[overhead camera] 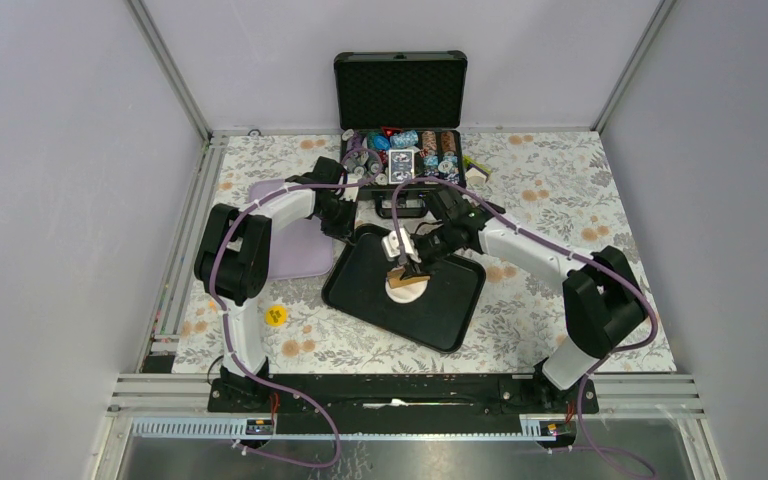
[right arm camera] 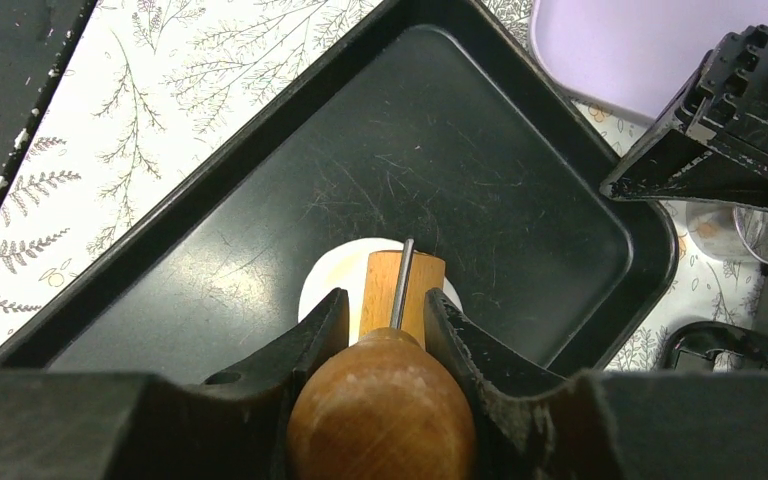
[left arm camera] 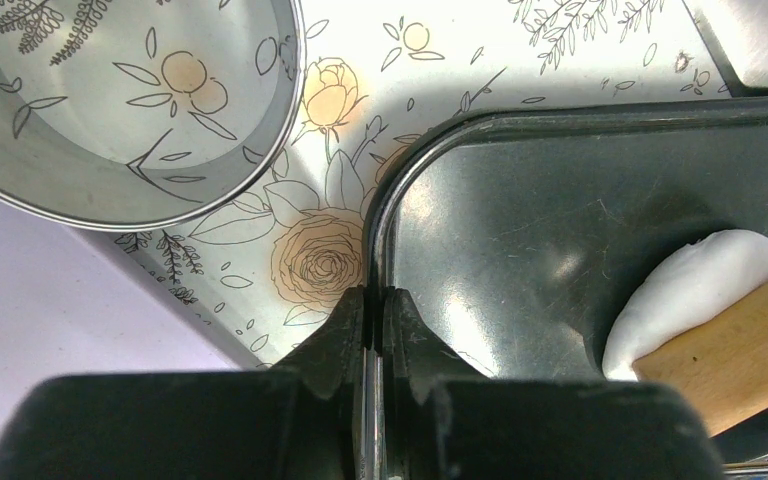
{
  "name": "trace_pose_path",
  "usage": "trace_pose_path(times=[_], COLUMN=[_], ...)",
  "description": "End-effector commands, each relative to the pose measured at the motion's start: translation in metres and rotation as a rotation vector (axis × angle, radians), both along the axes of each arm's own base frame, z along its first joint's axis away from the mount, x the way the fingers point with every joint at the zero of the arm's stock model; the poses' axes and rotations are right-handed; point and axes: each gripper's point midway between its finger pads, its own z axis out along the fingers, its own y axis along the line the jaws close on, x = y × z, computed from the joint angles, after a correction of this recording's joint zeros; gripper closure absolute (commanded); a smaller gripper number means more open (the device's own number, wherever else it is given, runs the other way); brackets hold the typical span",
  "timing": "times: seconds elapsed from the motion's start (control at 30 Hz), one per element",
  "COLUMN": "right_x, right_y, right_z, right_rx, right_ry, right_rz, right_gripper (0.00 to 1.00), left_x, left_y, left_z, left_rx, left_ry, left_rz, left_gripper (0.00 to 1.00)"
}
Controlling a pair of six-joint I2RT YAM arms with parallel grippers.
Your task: Roll out the dumpling wrappers from the dough
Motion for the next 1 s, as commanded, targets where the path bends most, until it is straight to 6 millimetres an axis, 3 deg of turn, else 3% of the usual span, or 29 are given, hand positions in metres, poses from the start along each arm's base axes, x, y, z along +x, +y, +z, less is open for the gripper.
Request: trace_pose_path(times=[0.0,0.13,0.97], right_x=[-0.023,-0.033,-0.094], right_y=[-0.04,-0.053,-0.09], right_z=[-0.069,-0.082,-0.08], right_rx=[-0.191,-0.221,-0.295], right_ry=[0.116,0.149,0.296], right_rz=[-0.017,-0.024,0.072], right_gripper=[1.0,1.0,1.0], left_x=[-0.04,-0.04,-0.039], left_y=[0.005,0.006,0.008], left_z=[-0.036,-0.036,-0.037], left_rx=[0.061,0.064,0.075], left_ry=[0.161,0.159,0.159], left_rz=[-0.047,-0.044,-0.031], left_gripper=[1.0,1.0,1.0])
